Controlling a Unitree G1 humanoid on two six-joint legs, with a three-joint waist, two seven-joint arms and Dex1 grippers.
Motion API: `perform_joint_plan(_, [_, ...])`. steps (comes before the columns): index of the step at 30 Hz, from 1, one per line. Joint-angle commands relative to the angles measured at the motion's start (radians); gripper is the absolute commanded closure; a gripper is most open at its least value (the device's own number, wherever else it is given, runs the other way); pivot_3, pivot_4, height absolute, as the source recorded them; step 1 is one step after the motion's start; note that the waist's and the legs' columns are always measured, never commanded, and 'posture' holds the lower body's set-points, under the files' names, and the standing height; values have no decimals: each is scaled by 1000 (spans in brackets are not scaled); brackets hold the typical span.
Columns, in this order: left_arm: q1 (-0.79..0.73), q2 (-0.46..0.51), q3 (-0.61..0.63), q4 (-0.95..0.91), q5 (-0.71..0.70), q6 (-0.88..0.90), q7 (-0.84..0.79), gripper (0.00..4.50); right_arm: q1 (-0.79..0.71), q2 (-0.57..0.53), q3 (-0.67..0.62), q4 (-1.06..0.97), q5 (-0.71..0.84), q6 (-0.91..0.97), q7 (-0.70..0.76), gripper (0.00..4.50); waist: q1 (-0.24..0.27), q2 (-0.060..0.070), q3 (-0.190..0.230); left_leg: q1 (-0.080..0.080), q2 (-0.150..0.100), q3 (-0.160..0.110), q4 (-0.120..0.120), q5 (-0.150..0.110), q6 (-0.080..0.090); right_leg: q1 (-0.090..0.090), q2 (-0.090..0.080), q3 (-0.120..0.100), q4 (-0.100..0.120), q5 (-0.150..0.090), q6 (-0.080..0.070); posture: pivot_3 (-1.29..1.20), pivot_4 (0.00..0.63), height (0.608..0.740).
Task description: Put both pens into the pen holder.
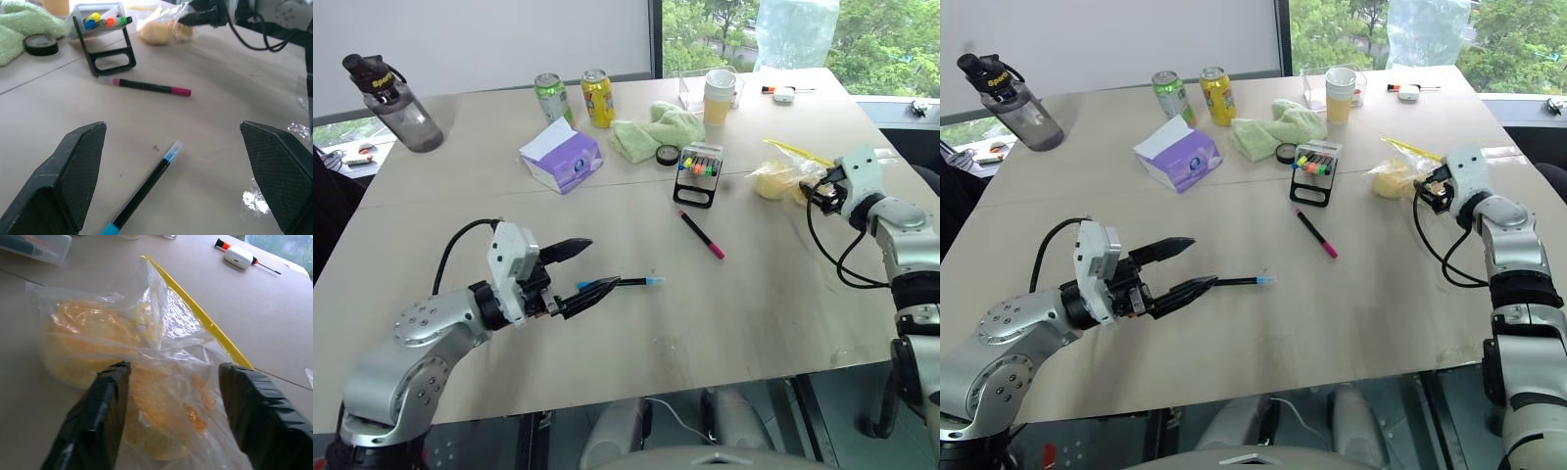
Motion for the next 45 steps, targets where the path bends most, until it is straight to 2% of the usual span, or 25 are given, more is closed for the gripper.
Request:
perform_joint_plan(1, [3,-1,16,-16,1,-28,-2,0,-17,-7,-30,-26,19,-9,12,3367,1,0,0,0,0,0,0,0,0,0,0,0,0,0,0,0,150,740])
perform_joint_plan(3, [2,-1,15,-12,3,-30,-2,0,-13,-6,-32,-37,24,-5,16,4328,0,0,0,0,0,0,0,0,0,0,0,0,0,0,0,0,150,740])
perform_joint_plan(4, [1,-1,13,-10,5,-32,-2,0,-11,-6,-33,-44,29,-3,20,4471,0,0,0,0,0,0,0,0,0,0,0,0,0,0,0,0,150,740])
perform_joint_plan(7, [-9,0,9,0,9,-36,0,0,-24,-1,-39,-66,37,4,16,4471,0,0,0,0,0,0,0,0,0,0,0,0,0,0,0,0,150,740])
perform_joint_plan(10, [-22,1,1,10,13,-38,1,0,-116,17,-31,-74,30,19,-13,4471,-9,3,2,0,0,1,0,0,0,0,0,1,0,0,0,0,150,740])
perform_joint_plan(16, [-50,4,-15,35,30,-46,-11,0,-418,117,10,41,-15,-12,-70,4471,-30,7,5,0,0,2,-1,0,0,-2,1,1,2,0,0,0,150,740])
perform_joint_plan(19, [-57,3,-20,41,35,-48,-8,0,-583,189,22,169,-46,-115,-123,4471,-29,7,5,0,0,2,-3,0,0,-3,1,2,1,0,0,0,150,740])
perform_joint_plan(22, [-57,-1,-23,38,40,-50,-4,0,-723,249,18,316,-69,-224,-199,3603,-27,8,5,0,0,2,-4,0,0,-4,0,2,0,0,0,0,150,740])
perform_joint_plan(24, [-53,-6,-20,31,43,-52,4,0,-787,286,20,416,-88,-257,-243,2546,-24,7,5,-2,0,1,-5,0,0,-6,0,1,0,0,0,0,150,740])
perform_joint_plan(26, [-44,-9,-10,23,44,-54,13,0,-802,305,55,486,-128,-245,-232,1728,-24,7,4,-3,0,0,-6,0,0,-6,0,0,-1,0,0,0,150,740])
perform_joint_plan(34, [20,-14,14,-21,35,-52,45,0,-771,286,56,536,-154,-238,-212,1728,-30,8,5,-3,0,2,-7,1,-1,-9,0,2,0,0,0,0,150,740])
perform_joint_plan(38, [-1,-10,-2,-5,38,-51,38,0,-763,271,43,538,-152,-232,-230,1728,-34,8,5,-3,0,2,-8,1,-1,-9,0,2,0,0,0,0,150,740])
perform_joint_plan(45, [-64,-6,-34,37,50,-54,18,0,-755,195,-14,568,-150,-179,-446,1728,-44,8,5,-3,0,3,-8,1,-1,-9,0,1,1,0,0,0,150,740])
